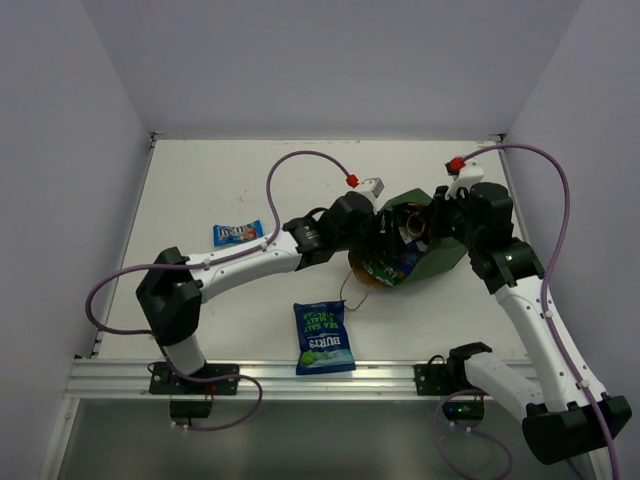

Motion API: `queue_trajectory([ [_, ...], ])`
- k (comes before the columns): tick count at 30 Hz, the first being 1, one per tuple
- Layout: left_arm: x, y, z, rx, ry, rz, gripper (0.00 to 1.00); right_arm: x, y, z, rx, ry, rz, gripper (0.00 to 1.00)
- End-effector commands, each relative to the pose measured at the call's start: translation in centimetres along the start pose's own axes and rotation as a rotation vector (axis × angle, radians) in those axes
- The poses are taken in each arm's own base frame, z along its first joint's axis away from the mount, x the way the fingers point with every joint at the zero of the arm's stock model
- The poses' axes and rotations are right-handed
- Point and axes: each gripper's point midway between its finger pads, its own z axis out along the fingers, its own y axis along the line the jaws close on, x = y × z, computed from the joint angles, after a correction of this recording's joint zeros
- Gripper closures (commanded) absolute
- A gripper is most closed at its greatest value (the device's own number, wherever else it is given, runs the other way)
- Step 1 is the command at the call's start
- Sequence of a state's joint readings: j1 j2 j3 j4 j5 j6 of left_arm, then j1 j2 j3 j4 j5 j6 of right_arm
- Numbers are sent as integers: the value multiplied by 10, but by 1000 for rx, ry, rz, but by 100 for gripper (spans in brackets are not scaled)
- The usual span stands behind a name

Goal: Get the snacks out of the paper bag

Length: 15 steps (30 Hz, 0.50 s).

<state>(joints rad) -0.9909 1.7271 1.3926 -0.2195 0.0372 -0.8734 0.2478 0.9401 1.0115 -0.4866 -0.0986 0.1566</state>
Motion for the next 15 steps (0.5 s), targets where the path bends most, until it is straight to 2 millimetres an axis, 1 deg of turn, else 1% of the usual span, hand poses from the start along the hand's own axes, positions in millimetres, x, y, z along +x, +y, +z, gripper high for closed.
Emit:
queue_trajectory([
  [1,-20,-33,10,95,-43,-15,29,-19,12,-6,-53,-69,23,100],
  [3,-20,-33,15,95,-43,-17,31,-20,12,-6,-55,-72,23,100],
  [4,-18,-30,20,85,-38,-26,32,-19,12,-6,-55,-70,24,100],
  [6,-18,-28,22,86,-42,-35,46,-19,12,-7,-52,-72,24,100],
  [7,-22,-30,19,88,-58,-35,55,-17,11,-7,-48,-70,25,100],
  [8,-22,-28,16,81,-68,-35,74,-17,11,-7,-47,-69,24,100],
  [9,-25,-28,13,80,-81,-31,81,-16,10,-8,-42,-71,22,100],
  [10,-36,-30,3,77,-114,-20,89,-15,9,-8,-38,-70,22,100],
  [11,-39,-30,-3,77,-121,-13,100,-15,8,-8,-34,-71,21,100],
  [12,-43,-32,-9,82,-129,-9,100,-15,6,-9,-24,-74,21,100],
  [13,-56,-35,-25,91,-159,7,100,-14,6,-8,-20,-70,22,100],
  [15,-71,-34,-43,91,-190,16,100,-15,2,-9,-3,-75,21,100],
])
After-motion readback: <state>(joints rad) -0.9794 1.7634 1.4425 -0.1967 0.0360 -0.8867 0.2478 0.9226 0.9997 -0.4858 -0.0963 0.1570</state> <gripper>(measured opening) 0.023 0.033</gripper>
